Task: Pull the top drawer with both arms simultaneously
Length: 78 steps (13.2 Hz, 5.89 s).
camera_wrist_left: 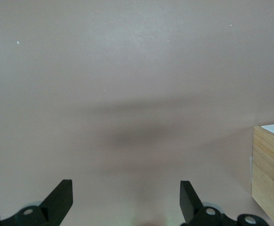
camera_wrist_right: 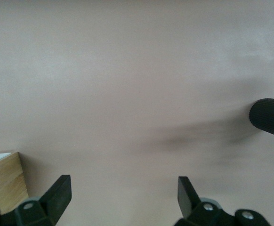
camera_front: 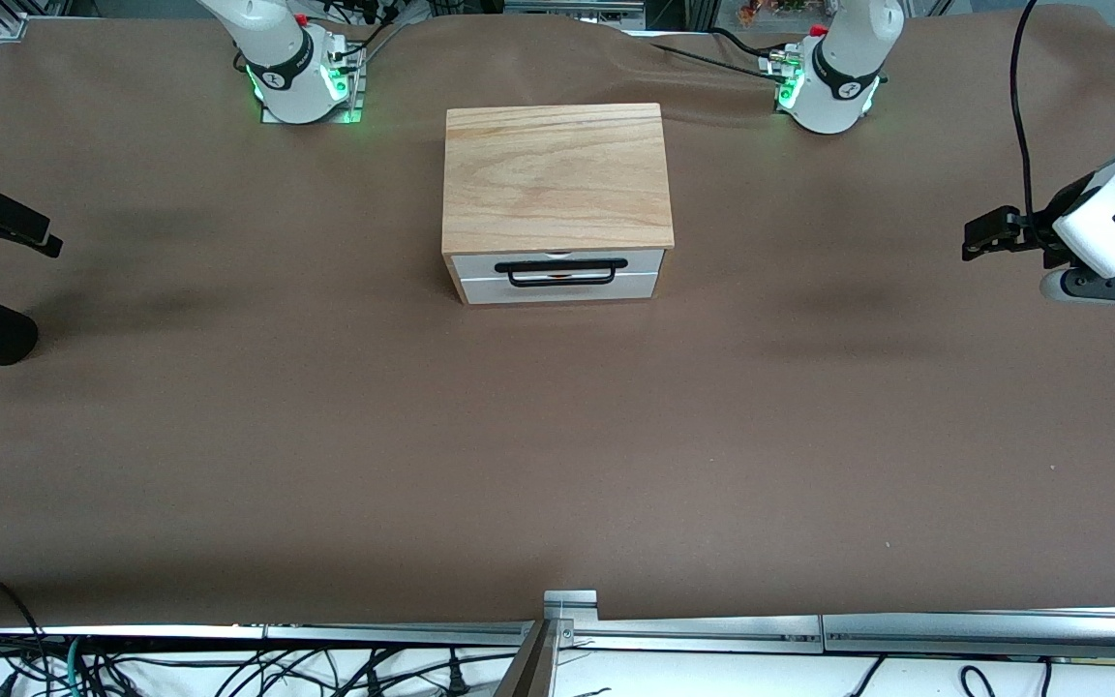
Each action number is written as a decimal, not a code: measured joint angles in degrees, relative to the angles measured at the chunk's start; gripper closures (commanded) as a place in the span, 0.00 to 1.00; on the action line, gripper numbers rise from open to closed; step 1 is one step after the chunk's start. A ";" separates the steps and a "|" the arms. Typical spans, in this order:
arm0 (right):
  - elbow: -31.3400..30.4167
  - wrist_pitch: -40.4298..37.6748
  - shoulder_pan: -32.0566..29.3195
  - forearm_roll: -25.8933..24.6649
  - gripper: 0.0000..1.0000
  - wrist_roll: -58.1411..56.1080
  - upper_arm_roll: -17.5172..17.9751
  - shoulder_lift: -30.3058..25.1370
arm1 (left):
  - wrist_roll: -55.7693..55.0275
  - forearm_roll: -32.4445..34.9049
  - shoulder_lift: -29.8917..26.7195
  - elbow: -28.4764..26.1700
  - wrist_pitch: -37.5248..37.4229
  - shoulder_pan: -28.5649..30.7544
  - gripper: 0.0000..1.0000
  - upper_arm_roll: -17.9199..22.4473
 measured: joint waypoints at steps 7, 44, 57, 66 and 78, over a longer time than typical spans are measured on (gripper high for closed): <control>0.01 -0.07 -0.27 -0.55 0.00 0.00 -0.03 0.11 | 0.00 0.00 0.00 0.00 -0.01 0.00 0.00 0.00; -0.01 -0.22 7.29 14.58 0.00 0.42 1.24 8.64 | -0.71 -2.35 3.41 -1.66 3.31 -0.26 0.00 0.00; -0.44 -1.22 7.73 60.74 0.00 -21.30 1.46 27.24 | 3.99 -40.24 10.79 -22.81 26.25 0.30 0.00 -8.44; -5.29 -6.66 8.72 77.36 0.00 -35.17 2.21 33.30 | 52.09 -77.66 21.15 -32.05 28.63 1.66 0.00 -14.66; -7.11 -3.00 16.29 89.18 0.00 -49.02 2.46 39.83 | 63.49 -100.22 27.07 -32.47 26.35 1.66 0.30 -24.09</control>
